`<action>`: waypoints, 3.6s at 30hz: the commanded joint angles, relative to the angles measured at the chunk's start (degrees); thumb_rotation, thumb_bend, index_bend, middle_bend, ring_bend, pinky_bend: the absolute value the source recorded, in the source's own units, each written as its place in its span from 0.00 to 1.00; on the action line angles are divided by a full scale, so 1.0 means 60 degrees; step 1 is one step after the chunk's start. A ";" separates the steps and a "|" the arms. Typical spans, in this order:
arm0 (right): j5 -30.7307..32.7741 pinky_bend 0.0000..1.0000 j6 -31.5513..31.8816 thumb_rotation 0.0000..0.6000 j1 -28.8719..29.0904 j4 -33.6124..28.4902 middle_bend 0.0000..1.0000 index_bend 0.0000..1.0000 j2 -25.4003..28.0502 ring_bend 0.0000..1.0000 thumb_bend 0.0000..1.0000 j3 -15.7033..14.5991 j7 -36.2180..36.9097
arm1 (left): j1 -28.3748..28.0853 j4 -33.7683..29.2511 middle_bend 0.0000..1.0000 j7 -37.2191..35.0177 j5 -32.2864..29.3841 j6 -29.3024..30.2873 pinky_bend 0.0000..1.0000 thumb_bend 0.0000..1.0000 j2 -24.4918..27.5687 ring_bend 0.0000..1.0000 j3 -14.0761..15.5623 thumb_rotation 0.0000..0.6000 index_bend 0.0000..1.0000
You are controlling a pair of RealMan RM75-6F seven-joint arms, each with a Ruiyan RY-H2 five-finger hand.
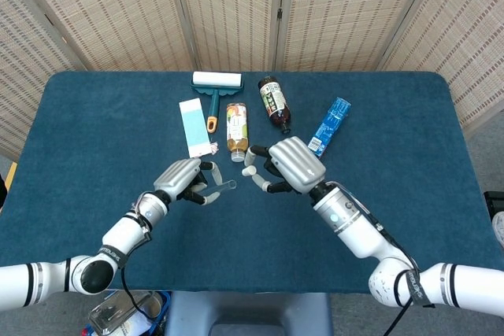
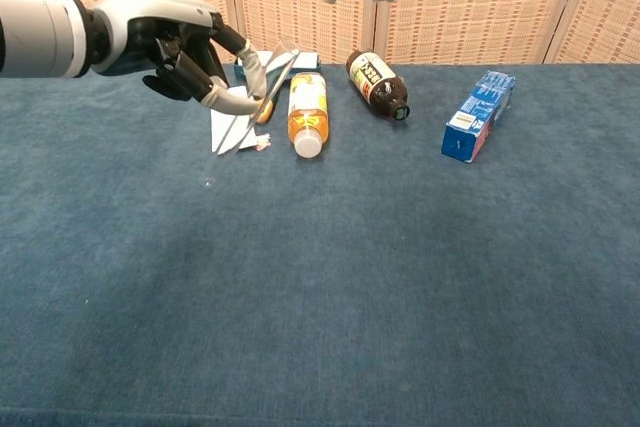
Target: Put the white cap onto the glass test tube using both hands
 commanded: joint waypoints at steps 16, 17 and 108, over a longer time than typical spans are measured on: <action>0.0195 1.00 -0.0006 1.00 0.0256 -0.0023 1.00 0.64 -0.0213 1.00 0.50 -0.0188 -0.0462 | -0.0485 0.0142 1.00 -0.0345 -0.0551 -0.0113 1.00 0.43 0.0048 1.00 0.0170 1.00 0.73; 0.0190 1.00 0.0001 1.00 0.0243 -0.0031 1.00 0.64 -0.0186 1.00 0.50 -0.0201 -0.0455 | -0.0478 0.0149 1.00 -0.0381 -0.0526 -0.0112 1.00 0.43 0.0063 1.00 0.0181 1.00 0.73; 0.0157 1.00 0.0741 1.00 -0.0358 0.0270 1.00 0.14 0.0412 1.00 0.00 -0.0613 -0.0250 | -0.1735 0.1838 1.00 0.3876 -0.1748 0.2388 1.00 0.43 -0.1571 1.00 0.2230 1.00 0.73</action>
